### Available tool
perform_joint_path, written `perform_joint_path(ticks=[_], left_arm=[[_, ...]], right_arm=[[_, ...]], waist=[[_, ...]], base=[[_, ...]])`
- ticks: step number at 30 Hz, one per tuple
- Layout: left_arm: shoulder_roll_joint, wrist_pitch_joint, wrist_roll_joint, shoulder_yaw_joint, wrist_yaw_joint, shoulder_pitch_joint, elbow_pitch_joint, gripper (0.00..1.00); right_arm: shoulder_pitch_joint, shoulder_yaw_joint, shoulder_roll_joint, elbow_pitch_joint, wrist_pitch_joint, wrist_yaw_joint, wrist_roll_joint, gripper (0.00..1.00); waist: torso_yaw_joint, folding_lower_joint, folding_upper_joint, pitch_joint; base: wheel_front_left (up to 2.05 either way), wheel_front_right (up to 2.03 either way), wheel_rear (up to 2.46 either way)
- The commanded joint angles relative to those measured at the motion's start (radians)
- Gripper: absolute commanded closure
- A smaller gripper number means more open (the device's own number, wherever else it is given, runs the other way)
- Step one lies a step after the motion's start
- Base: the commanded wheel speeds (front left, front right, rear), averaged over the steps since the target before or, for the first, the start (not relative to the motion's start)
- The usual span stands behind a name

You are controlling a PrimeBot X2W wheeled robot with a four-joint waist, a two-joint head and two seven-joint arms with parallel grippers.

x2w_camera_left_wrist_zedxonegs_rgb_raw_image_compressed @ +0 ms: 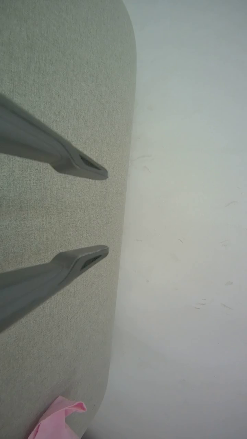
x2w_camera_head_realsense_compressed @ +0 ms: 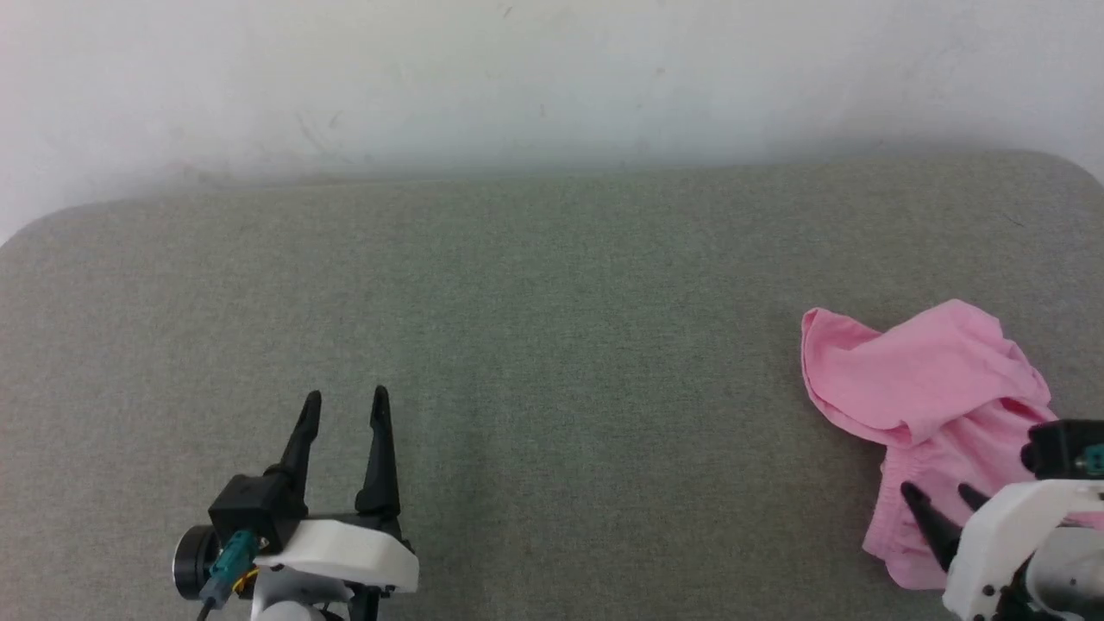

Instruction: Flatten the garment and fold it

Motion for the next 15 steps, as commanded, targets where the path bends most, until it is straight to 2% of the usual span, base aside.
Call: perform_joint_path(ticks=[1, 9, 10, 11, 12, 15], left_arm=[[0.0, -0.005, -0.011, -0.006, 0.003, -0.022, -0.005, 0.0], [0.0, -0.005, -0.022, -0.028, 0.009, -0.042, -0.003, 0.0], [0.0, -0.005, -0.023, -0.031, 0.009, -0.044, -0.001, 0.0], [0.0, -0.005, -0.025, -0.033, 0.01, -0.045, 0.001, 0.0], [0.0, -0.005, -0.027, -0.035, 0.01, -0.046, 0.002, 0.0], [0.0, -0.005, -0.028, -0.038, 0.01, -0.046, 0.006, 0.0]], right_arm=[[-0.015, 0.02, -0.016, 0.039, 0.013, -0.001, 0.006, 0.0], [-0.103, 0.112, -0.043, 0.332, 0.064, -0.001, 0.057, 0.0], [-0.112, 0.122, -0.047, 0.356, 0.066, -0.001, 0.063, 0.51], [-0.123, 0.131, -0.044, 0.374, 0.068, -0.001, 0.079, 0.8], [-0.137, 0.143, -0.049, 0.383, 0.059, -0.001, 0.086, 1.0], [-0.192, 0.171, -0.063, 0.381, -0.019, -0.001, 0.086, 1.0]], waist=[[0.009, 0.0, 0.0, 0.01], [0.039, 0.0, 0.0, 0.036], [0.044, 0.0, 0.0, 0.036], [0.047, 0.0, 0.0, 0.035], [0.051, 0.0, 0.0, 0.034], [0.057, 0.0, 0.0, 0.028]], base=[[0.0, 0.0, 0.0], [0.0, 0.0, 0.0], [0.0, 0.0, 0.0], [0.0, 0.0, 0.0], [0.0, 0.0, 0.0], [0.0, 0.0, 0.0]])
